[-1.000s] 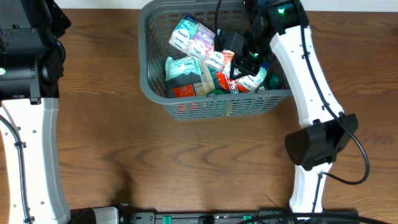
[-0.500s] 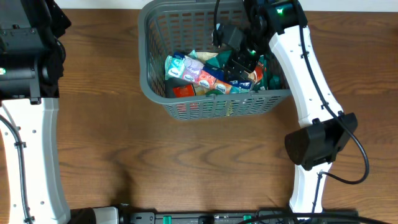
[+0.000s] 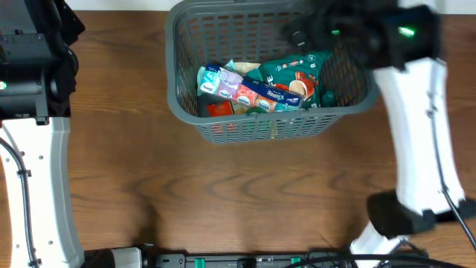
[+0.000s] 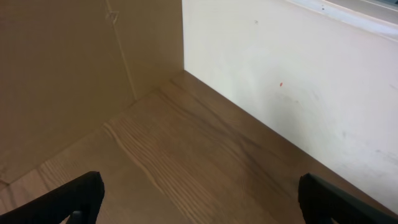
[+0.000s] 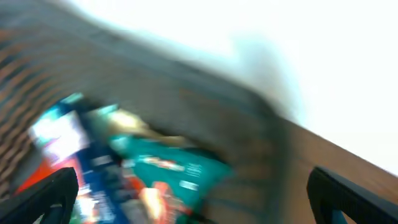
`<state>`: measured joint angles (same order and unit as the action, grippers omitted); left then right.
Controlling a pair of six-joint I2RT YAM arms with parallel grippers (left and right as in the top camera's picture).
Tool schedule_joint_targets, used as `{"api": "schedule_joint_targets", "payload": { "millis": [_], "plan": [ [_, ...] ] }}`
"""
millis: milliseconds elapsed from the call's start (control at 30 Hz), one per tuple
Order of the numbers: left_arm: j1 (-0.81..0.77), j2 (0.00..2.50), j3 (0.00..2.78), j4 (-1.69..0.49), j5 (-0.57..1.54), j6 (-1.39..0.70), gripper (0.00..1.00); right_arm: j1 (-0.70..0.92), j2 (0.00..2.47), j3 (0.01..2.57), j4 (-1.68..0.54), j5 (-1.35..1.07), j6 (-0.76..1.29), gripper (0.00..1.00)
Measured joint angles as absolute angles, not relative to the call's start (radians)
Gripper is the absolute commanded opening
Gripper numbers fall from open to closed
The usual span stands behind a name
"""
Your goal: Pack container
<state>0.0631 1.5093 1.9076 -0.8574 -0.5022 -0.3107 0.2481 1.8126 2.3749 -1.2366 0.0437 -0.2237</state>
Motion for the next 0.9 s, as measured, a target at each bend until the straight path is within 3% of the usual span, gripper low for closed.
{"api": "schedule_joint_targets", "payload": {
  "millis": [267, 900],
  "plan": [
    [0.063, 1.509, 1.908, -0.857, -0.502, -0.311, 0.99, 0.136, 1.642, 2.381, -1.229, 0.226, -0.113, 0.99],
    [0.063, 1.509, 1.908, -0.857, -0.502, -0.311, 0.99, 0.132, 1.620, 2.381, -1.253, 0.229, -0.083, 0.99]
  ]
}}
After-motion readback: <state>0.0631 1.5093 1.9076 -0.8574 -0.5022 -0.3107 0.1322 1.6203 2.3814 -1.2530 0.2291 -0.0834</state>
